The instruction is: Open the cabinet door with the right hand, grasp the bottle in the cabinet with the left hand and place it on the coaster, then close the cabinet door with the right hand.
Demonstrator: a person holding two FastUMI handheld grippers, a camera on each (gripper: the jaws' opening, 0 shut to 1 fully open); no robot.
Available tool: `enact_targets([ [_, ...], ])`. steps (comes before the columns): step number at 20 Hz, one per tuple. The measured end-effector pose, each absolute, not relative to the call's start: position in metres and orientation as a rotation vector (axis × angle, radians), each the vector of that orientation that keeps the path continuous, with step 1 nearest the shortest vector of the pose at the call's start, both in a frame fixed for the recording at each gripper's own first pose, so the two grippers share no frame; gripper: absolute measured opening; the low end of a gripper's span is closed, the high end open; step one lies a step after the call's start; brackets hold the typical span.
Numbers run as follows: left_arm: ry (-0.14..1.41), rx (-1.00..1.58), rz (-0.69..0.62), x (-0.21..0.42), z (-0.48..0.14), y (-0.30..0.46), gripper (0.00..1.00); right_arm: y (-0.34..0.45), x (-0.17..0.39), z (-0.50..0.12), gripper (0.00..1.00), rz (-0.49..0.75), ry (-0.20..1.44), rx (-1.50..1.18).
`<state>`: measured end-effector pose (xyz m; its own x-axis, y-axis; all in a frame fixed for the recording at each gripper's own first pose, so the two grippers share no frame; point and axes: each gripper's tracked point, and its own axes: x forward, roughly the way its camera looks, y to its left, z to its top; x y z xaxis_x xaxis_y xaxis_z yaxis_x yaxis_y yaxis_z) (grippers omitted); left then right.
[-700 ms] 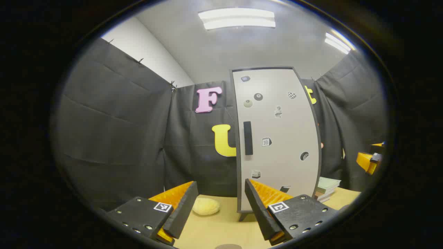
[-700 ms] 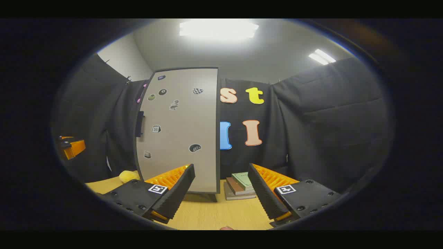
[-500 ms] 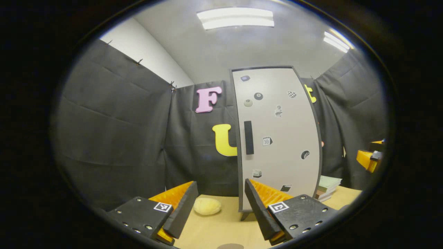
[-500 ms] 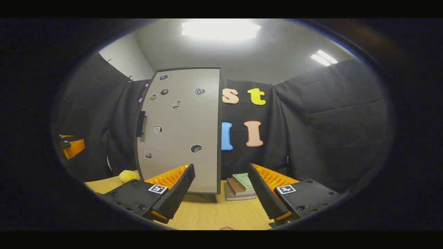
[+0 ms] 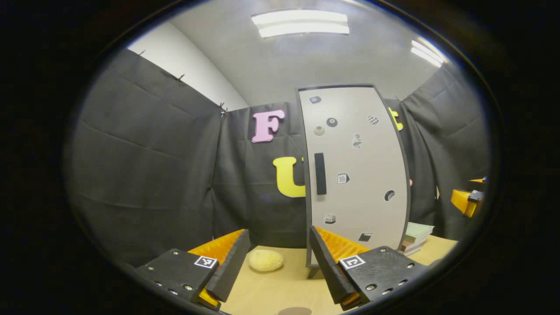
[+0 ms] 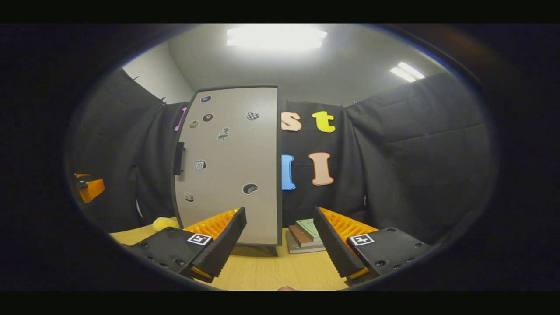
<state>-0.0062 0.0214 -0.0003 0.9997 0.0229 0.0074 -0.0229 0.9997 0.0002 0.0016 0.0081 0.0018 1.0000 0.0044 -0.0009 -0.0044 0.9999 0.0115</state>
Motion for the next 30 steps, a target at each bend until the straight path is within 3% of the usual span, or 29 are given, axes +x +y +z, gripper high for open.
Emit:
enact_targets([
  [12, 0.017, 0.022, 0.024, -0.011, -0.013, 0.021, 0.86, 0.033, 0.027, 0.029, 0.98, 0.019, 0.008, 0.069],
  [14, 0.015, 0.035, 0.037, -0.015, -0.014, 0.028, 0.83, 0.049, 0.037, 0.039, 0.94, 0.048, -0.011, 0.068],
  [30, 0.089, 0.053, 0.28, -0.048, -0.038, 0.156, 0.83, 0.212, 0.122, 0.106, 0.94, 0.283, -0.027, 0.106],
])
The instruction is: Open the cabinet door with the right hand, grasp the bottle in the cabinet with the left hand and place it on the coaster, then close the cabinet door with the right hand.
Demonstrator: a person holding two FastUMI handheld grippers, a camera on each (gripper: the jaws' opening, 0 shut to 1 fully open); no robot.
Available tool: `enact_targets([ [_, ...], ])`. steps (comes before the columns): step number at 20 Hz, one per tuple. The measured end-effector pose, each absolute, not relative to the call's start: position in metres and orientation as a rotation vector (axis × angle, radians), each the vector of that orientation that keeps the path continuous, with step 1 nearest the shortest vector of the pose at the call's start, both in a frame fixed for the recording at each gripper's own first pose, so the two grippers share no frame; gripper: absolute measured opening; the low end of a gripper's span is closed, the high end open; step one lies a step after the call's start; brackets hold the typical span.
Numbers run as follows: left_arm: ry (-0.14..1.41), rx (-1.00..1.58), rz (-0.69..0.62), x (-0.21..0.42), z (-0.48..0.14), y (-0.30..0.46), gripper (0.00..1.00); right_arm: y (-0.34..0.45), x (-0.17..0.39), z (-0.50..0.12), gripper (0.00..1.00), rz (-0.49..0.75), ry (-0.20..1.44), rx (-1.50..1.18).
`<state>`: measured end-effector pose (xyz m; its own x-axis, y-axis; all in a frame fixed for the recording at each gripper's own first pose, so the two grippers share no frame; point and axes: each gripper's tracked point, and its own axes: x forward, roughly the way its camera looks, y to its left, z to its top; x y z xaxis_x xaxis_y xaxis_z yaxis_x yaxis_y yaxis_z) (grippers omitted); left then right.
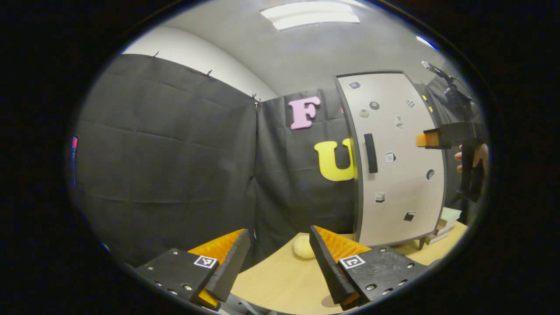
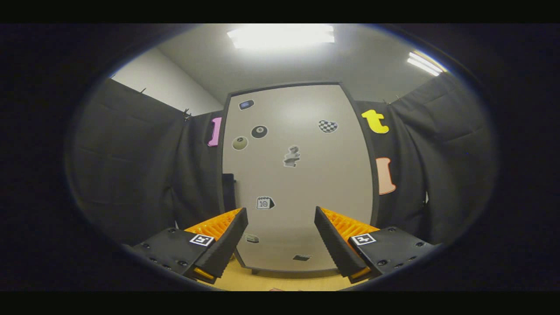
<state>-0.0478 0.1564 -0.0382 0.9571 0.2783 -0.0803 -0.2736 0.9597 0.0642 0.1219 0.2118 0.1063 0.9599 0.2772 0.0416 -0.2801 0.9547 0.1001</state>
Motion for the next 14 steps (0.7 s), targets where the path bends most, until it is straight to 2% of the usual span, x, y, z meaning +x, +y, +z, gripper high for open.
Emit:
enact_targets([
  [1, 0.094, 0.056, 0.294, -0.053, -0.039, 0.162, 0.86, 0.223, 0.126, 0.109, 0.94, 0.301, -0.026, 0.106],
  [5, 0.103, 0.067, 0.349, -0.069, -0.039, 0.186, 0.83, 0.268, 0.146, 0.114, 0.94, 0.348, -0.018, 0.06],
  [6, 0.105, 0.067, 0.364, -0.072, -0.039, 0.192, 0.83, 0.279, 0.151, 0.112, 0.98, 0.362, -0.01, 0.055],
  [7, 0.107, 0.068, 0.38, -0.076, -0.039, 0.199, 0.83, 0.29, 0.156, 0.11, 0.98, 0.373, -0.004, 0.049],
  [8, 0.109, 0.069, 0.396, -0.08, -0.039, 0.205, 0.83, 0.298, 0.162, 0.108, 0.94, 0.374, 0.004, 0.036],
  [10, 0.116, 0.072, 0.429, -0.087, -0.042, 0.216, 0.83, 0.313, 0.173, 0.104, 0.98, 0.366, 0.025, 0.003],
  [14, 0.143, 0.086, 0.489, -0.107, -0.045, 0.24, 0.86, 0.337, 0.199, 0.097, 0.94, 0.362, 0.059, 0.02],
])
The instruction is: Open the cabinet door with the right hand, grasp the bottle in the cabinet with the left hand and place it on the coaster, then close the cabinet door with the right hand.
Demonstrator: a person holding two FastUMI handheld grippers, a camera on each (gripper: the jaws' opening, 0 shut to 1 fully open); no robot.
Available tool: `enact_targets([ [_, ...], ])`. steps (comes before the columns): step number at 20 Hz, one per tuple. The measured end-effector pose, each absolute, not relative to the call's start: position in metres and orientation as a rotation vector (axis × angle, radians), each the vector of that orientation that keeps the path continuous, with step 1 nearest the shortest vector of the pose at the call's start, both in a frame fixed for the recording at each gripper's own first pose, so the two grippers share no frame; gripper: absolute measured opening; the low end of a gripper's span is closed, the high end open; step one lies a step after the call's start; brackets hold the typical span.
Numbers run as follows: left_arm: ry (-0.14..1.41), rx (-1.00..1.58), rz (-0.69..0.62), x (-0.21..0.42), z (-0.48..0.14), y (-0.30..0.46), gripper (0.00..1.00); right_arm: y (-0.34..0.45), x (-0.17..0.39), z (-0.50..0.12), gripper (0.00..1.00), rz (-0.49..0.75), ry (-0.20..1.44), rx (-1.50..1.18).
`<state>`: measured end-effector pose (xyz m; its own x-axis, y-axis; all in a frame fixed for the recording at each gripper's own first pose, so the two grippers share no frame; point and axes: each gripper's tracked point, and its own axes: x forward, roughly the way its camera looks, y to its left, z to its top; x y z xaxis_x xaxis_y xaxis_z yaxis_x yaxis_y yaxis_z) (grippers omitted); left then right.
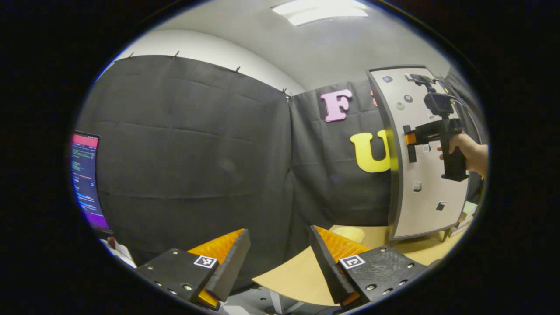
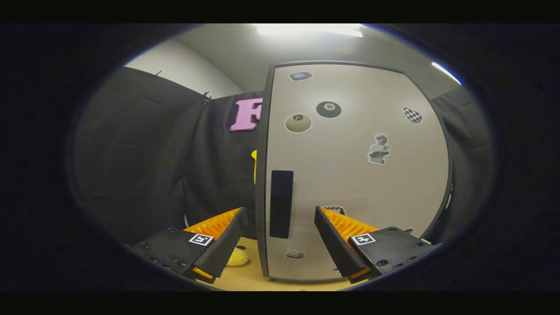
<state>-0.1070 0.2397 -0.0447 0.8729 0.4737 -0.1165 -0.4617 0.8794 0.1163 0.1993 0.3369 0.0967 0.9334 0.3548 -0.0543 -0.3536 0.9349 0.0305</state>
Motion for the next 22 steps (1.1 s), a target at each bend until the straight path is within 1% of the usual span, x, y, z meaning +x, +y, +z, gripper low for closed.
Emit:
enact_targets([
  [1, 0.145, 0.095, 0.503, -0.113, -0.045, 0.244, 0.83, 0.341, 0.203, 0.097, 0.98, 0.356, 0.06, 0.025],
  [2, 0.146, 0.103, 0.515, -0.117, -0.044, 0.247, 0.83, 0.344, 0.206, 0.097, 0.98, 0.344, 0.063, 0.028],
  [3, 0.147, 0.107, 0.528, -0.122, -0.043, 0.25, 0.83, 0.347, 0.211, 0.098, 0.95, 0.335, 0.067, 0.033],
  [4, 0.144, 0.107, 0.54, -0.125, -0.041, 0.253, 0.83, 0.349, 0.216, 0.098, 0.96, 0.325, 0.073, 0.041],
  [8, 0.147, 0.115, 0.577, -0.135, -0.042, 0.266, 0.83, 0.357, 0.229, 0.096, 0.82, 0.308, 0.113, 0.061],
  [9, 0.147, 0.117, 0.585, -0.138, -0.041, 0.268, 0.83, 0.357, 0.234, 0.094, 0.82, 0.3, 0.121, 0.062],
  [11, 0.146, 0.12, 0.595, -0.142, -0.038, 0.271, 0.83, 0.359, 0.237, 0.088, 0.76, 0.29, 0.143, 0.068],
  [12, 0.144, 0.124, 0.596, -0.143, -0.038, 0.271, 0.83, 0.358, 0.238, 0.085, 0.76, 0.286, 0.156, 0.07],
  [13, 0.143, 0.129, 0.597, -0.143, -0.037, 0.271, 0.83, 0.355, 0.241, 0.081, 0.74, 0.268, 0.166, 0.071],
  [14, 0.143, 0.135, 0.596, -0.142, -0.036, 0.27, 0.83, 0.35, 0.245, 0.078, 0.61, 0.252, 0.175, 0.073],
  [15, 0.143, 0.138, 0.595, -0.143, -0.036, 0.27, 0.83, 0.348, 0.248, 0.074, 0.52, 0.244, 0.19, 0.085],
  [16, 0.145, 0.141, 0.593, -0.143, -0.035, 0.269, 0.83, 0.349, 0.248, 0.071, 0.49, 0.252, 0.209, 0.099],
  [17, 0.145, 0.142, 0.589, -0.141, -0.037, 0.268, 0.83, 0.351, 0.245, 0.072, 0.5, 0.277, 0.215, 0.117],
  [18, 0.146, 0.142, 0.586, -0.14, -0.037, 0.267, 0.83, 0.35, 0.245, 0.073, 0.46, 0.276, 0.211, 0.114],
  [19, 0.146, 0.142, 0.583, -0.14, -0.038, 0.265, 0.83, 0.352, 0.249, 0.071, 0.36, 0.27, 0.211, 0.093],
  [20, 0.143, 0.142, 0.58, -0.138, -0.037, 0.264, 0.83, 0.351, 0.247, 0.073, 0.36, 0.267, 0.204, 0.065],
  [22, 0.134, 0.144, 0.578, -0.138, -0.033, 0.263, 0.83, 0.351, 0.247, 0.071, 0.25, 0.269, 0.205, 0.038],
])
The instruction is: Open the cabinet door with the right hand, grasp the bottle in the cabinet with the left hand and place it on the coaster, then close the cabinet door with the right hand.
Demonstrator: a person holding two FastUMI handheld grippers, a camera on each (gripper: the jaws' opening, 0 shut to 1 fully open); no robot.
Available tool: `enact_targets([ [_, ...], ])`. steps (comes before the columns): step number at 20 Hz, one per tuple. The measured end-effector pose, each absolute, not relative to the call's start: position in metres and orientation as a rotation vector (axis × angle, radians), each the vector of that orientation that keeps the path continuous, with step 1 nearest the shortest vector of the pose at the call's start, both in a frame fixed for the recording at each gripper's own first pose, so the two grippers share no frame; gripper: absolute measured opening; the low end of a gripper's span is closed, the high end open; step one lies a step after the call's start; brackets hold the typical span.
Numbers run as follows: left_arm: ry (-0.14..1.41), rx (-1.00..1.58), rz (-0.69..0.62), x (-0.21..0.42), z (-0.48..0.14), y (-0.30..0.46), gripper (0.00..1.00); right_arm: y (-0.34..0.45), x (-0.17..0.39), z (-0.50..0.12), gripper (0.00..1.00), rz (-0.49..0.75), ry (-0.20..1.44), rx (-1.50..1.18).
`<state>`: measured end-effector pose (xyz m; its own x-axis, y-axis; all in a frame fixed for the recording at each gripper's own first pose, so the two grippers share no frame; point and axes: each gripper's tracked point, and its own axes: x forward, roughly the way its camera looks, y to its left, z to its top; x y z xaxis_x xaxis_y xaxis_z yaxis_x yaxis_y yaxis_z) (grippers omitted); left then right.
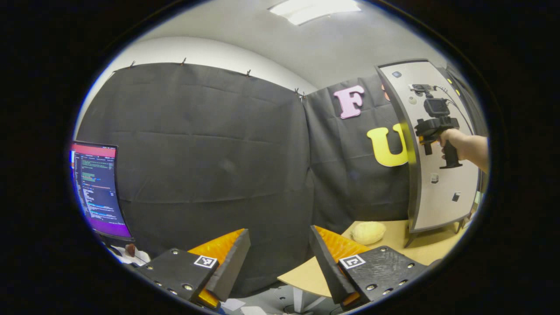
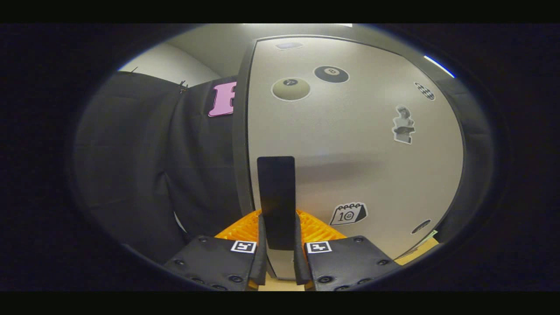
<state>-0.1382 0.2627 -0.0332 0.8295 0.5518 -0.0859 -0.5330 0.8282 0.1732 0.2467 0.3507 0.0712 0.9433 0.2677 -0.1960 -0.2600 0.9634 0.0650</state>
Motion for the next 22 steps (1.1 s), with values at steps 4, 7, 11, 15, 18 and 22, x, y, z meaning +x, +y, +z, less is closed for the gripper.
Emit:
enact_targets([
  [4, 0.126, 0.146, 0.579, -0.14, -0.031, 0.263, 0.83, 0.35, 0.243, 0.071, 0.19, 0.302, 0.206, 0.025],
  [7, 0.124, 0.152, 0.576, -0.136, -0.034, 0.263, 0.83, 0.348, 0.238, 0.072, 0.19, 0.338, 0.203, 0.026],
  [11, 0.117, 0.156, 0.547, -0.131, -0.032, 0.256, 0.83, 0.343, 0.225, 0.075, 0.19, 0.396, 0.196, 0.027],
  [15, 0.107, 0.142, 0.5, -0.119, -0.034, 0.243, 0.83, 0.336, 0.205, 0.078, 0.19, 0.449, 0.193, 0.024],
  [18, 0.098, 0.134, 0.462, -0.108, -0.034, 0.232, 0.83, 0.33, 0.199, 0.079, 0.19, 0.479, 0.196, 0.021],
  [22, 0.085, 0.12, 0.412, -0.097, -0.034, 0.215, 0.83, 0.323, 0.192, 0.079, 0.19, 0.52, 0.187, 0.015],
])
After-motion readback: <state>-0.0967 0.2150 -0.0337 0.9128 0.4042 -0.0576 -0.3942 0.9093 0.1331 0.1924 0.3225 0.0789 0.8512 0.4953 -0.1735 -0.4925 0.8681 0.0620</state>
